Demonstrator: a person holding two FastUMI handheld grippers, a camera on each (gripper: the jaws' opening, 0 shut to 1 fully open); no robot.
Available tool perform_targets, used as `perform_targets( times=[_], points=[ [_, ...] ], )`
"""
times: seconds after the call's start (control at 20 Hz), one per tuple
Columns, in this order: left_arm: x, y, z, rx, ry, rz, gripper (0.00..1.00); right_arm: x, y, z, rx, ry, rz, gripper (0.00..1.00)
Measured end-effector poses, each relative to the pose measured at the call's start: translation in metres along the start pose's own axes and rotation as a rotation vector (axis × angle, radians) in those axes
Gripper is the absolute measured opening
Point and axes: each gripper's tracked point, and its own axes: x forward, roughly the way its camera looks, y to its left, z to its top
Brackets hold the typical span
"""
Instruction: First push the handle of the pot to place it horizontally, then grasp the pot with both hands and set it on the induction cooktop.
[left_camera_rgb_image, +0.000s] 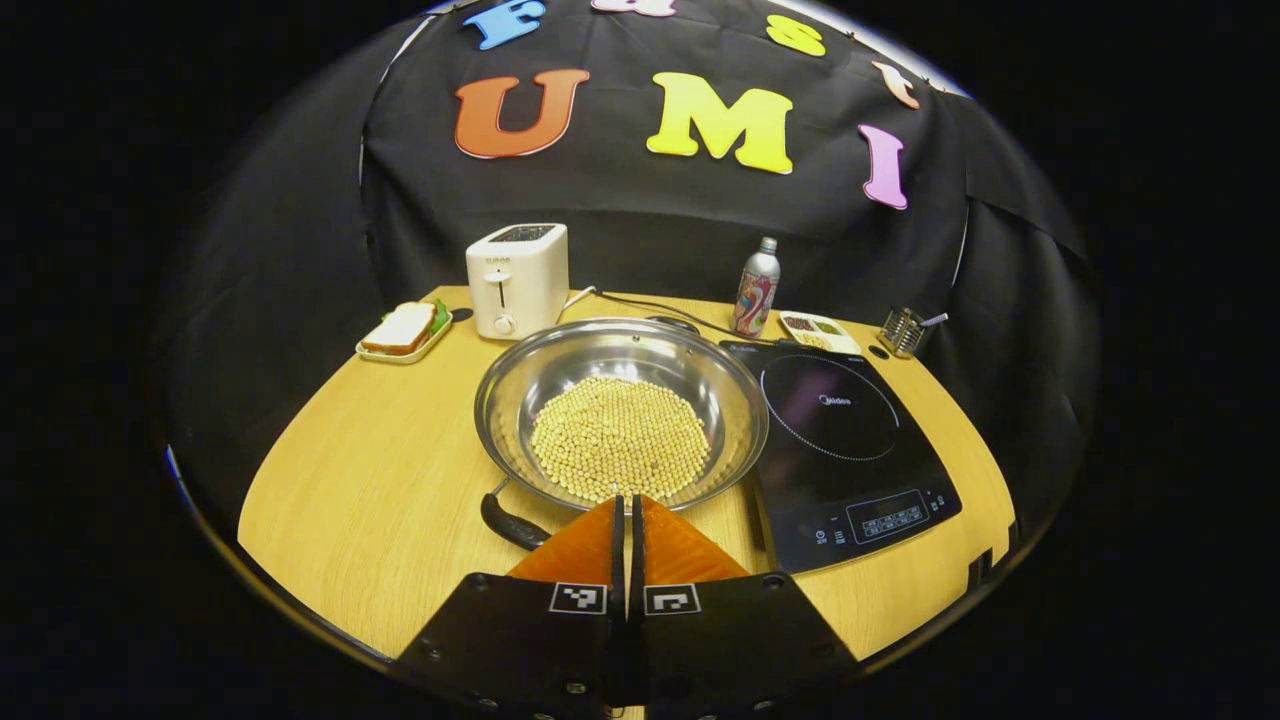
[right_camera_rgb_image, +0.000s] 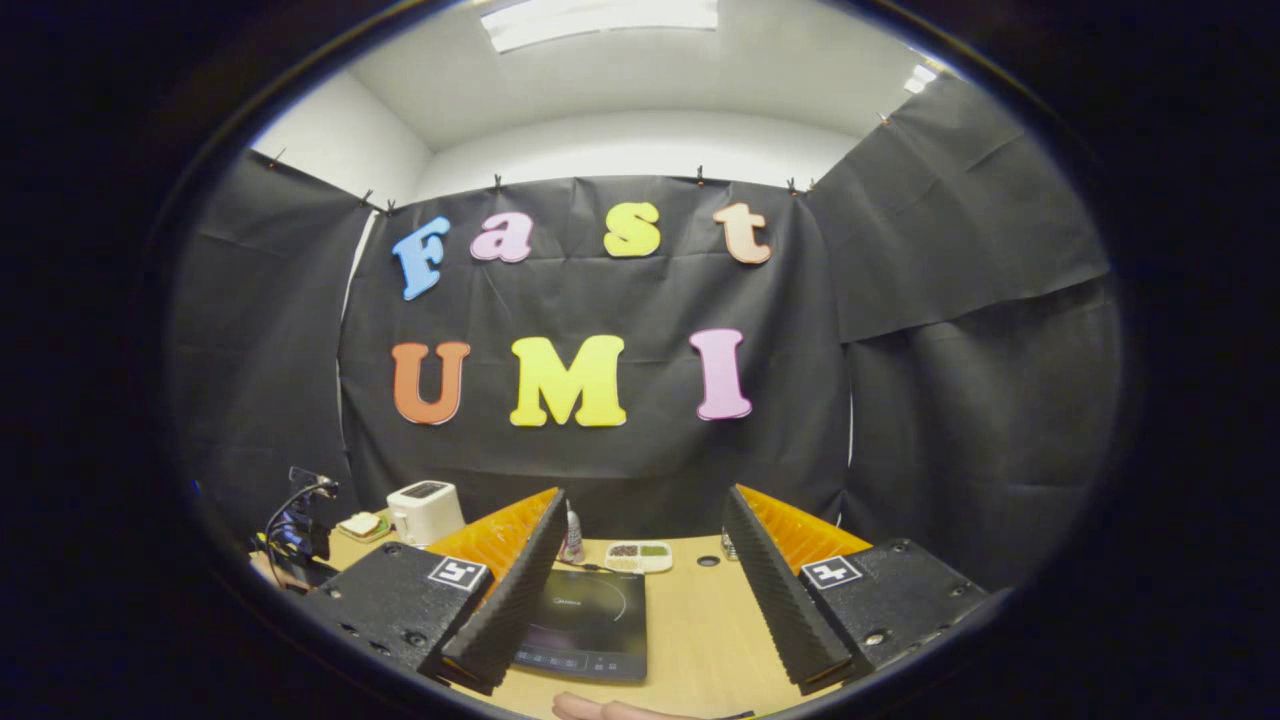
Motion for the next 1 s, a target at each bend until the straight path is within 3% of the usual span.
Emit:
perform_targets(
  times=[0.25,0.8,0.85,0.9,0.95,1.0],
  points=[
    [0.01,-0.009,-0.021,0.005,0.065,-0.064,0.0,0.007,0.007,-0.017,-0.03,0.042,0.016,0.96],
    [0.028,0.022,-0.038,-0.028,0.136,-0.024,0.0,0.015,0.022,-0.027,-0.033,0.05,0.037,0.97],
    [0.028,0.025,-0.037,-0.028,0.135,-0.02,0.1,0.018,0.025,-0.029,-0.032,0.053,0.041,0.97],
    [0.029,0.029,-0.035,-0.033,0.133,-0.017,0.0,0.021,0.028,-0.031,-0.03,0.056,0.045,0.97],
    [0.029,0.032,-0.034,-0.041,0.132,-0.014,0.1,0.026,0.032,-0.034,-0.029,0.06,0.049,0.97],
    [0.032,0.036,-0.032,-0.048,0.131,-0.01,0.1,0.031,0.036,-0.037,-0.027,0.068,0.052,0.97]
  ],
)
